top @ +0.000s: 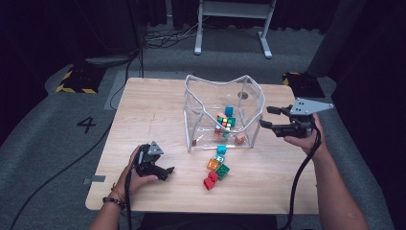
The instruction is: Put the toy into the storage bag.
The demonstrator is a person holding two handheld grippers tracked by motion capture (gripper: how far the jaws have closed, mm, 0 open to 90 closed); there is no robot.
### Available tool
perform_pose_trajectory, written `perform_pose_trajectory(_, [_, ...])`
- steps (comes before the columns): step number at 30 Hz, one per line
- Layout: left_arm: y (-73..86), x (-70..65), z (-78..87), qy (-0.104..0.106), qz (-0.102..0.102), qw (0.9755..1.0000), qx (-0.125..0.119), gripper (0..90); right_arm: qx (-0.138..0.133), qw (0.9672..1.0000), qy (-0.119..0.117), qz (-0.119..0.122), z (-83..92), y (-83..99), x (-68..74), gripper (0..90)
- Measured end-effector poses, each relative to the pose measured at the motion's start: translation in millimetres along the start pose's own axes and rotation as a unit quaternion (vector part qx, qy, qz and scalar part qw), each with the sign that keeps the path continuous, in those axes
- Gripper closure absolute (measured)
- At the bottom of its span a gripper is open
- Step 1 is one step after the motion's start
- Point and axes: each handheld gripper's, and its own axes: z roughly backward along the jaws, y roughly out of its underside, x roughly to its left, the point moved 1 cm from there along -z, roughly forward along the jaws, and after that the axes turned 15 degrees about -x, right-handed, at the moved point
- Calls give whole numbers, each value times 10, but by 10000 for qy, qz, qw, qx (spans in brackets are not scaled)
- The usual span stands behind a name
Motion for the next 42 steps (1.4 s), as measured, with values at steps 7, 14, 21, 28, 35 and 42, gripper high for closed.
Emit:
perform_pose_trajectory(7, [0,0,0,1,-1,10000,-2,5,-101,9998,-109,-111,135,241,264,423])
perform_pose_trajectory(14, [0,-1,-1,-3,9,10000,-7,5,116,9992,-373,-124,73,492,547,427])
perform_pose_trajectory(21, [1,-2,2,-10,9,10000,2,5,492,9948,-849,-255,-238,834,883,412])
perform_pose_trajectory(28, [0,-2,2,-11,9,10000,5,5,914,9877,-1231,-300,-552,1151,1184,349])
perform_pose_trajectory(35, [0,-1,2,-13,-5,10000,3,5,1031,9872,-1134,-443,-741,1309,1249,291])
perform_pose_trajectory(42, [1,-2,2,-12,8,10000,3,5,1198,9859,-1026,-553,-823,1400,1301,290])
